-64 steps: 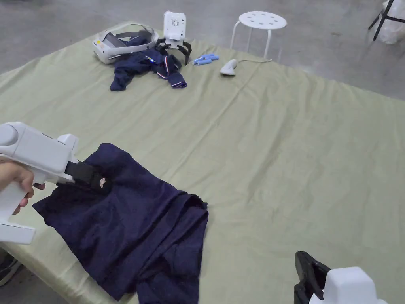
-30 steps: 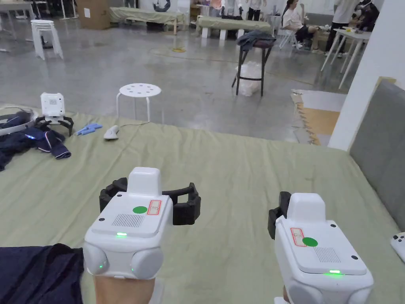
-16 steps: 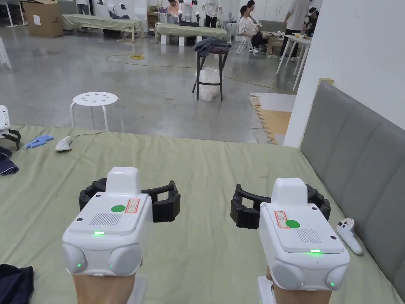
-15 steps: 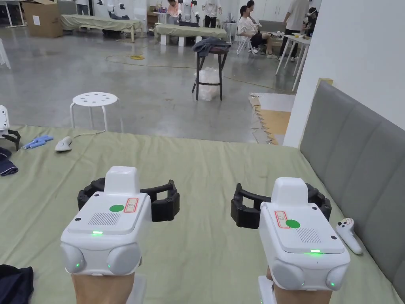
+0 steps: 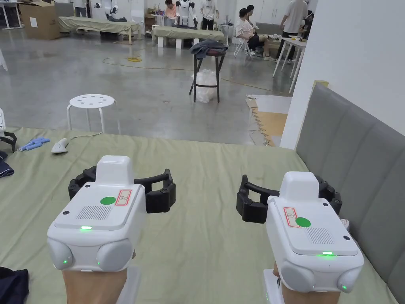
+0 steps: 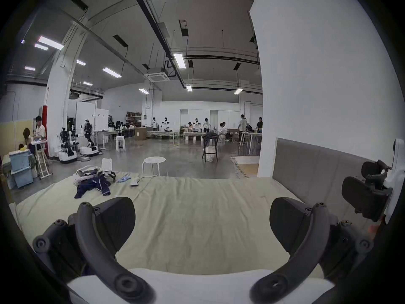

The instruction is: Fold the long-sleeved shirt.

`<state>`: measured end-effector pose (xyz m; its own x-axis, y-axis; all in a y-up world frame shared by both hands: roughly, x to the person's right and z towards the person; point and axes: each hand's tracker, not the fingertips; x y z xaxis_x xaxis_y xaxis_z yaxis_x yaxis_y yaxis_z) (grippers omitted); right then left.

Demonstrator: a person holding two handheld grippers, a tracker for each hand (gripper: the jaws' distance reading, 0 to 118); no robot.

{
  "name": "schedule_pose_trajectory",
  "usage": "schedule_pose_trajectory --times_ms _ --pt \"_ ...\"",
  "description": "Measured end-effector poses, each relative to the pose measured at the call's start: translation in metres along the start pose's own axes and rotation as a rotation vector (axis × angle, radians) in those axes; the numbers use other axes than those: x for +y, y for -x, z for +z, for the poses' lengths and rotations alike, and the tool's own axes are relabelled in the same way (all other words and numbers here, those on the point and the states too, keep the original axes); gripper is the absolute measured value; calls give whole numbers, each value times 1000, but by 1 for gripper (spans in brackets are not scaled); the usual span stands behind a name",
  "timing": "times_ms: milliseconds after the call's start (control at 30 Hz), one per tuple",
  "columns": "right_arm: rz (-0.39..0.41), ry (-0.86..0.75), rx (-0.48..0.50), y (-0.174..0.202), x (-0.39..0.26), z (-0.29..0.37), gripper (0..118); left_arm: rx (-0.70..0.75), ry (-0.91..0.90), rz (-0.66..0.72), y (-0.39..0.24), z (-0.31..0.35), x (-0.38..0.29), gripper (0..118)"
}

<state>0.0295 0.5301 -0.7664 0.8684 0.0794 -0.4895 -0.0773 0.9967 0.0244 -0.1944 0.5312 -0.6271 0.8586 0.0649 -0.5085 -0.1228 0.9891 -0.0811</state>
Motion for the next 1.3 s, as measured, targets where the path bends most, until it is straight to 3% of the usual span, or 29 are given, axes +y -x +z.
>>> schedule_pose_trajectory --times_ms 1300 --pt "17 -29 5 -7 2 13 118 12 -54 -54 3 9 11 111"
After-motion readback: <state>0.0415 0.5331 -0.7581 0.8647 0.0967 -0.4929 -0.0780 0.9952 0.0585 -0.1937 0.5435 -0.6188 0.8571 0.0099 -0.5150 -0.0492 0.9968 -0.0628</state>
